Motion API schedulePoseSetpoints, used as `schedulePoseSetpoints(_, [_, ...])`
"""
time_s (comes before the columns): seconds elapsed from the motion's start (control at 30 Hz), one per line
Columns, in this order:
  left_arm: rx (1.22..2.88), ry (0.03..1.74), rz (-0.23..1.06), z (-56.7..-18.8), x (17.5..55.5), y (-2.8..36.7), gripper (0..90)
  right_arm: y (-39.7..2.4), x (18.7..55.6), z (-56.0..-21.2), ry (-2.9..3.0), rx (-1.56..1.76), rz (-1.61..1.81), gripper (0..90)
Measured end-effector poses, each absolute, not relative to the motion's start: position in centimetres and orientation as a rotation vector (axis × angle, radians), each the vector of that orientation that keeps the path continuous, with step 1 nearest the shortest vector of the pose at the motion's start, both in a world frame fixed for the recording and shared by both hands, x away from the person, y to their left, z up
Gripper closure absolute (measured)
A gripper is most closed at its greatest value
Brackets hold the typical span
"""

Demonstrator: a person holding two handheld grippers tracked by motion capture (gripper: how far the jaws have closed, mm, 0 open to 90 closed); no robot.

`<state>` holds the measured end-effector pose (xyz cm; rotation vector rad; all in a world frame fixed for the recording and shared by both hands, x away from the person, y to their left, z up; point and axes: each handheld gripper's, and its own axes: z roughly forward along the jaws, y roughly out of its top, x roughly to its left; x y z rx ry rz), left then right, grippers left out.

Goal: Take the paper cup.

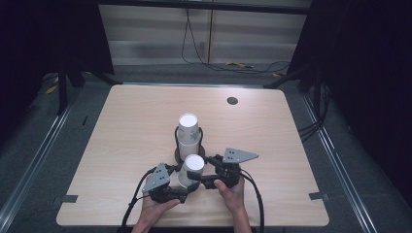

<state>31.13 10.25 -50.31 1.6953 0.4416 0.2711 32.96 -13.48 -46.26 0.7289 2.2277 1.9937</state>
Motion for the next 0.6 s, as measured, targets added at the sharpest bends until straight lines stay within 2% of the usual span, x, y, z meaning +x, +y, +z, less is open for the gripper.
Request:
schedulePoseSetpoints(0.2, [1.700,0.440,0.274,-50.2,31.1,10.4,26.7,-13.5,33.0,-46.3,2.222,0.734,2.000,31.6])
schedulePoseSetpoints(0.4, [1.700,0.461,0.275,-50.2,31.3,10.7,25.9,-13.5,33.0,-46.3,2.218,0.754,1.970,25.1])
schedulePoseSetpoints(0.6, [1.706,0.468,0.272,-50.1,31.4,11.5,25.8,-13.8,32.9,-46.0,2.194,0.752,1.979,24.6])
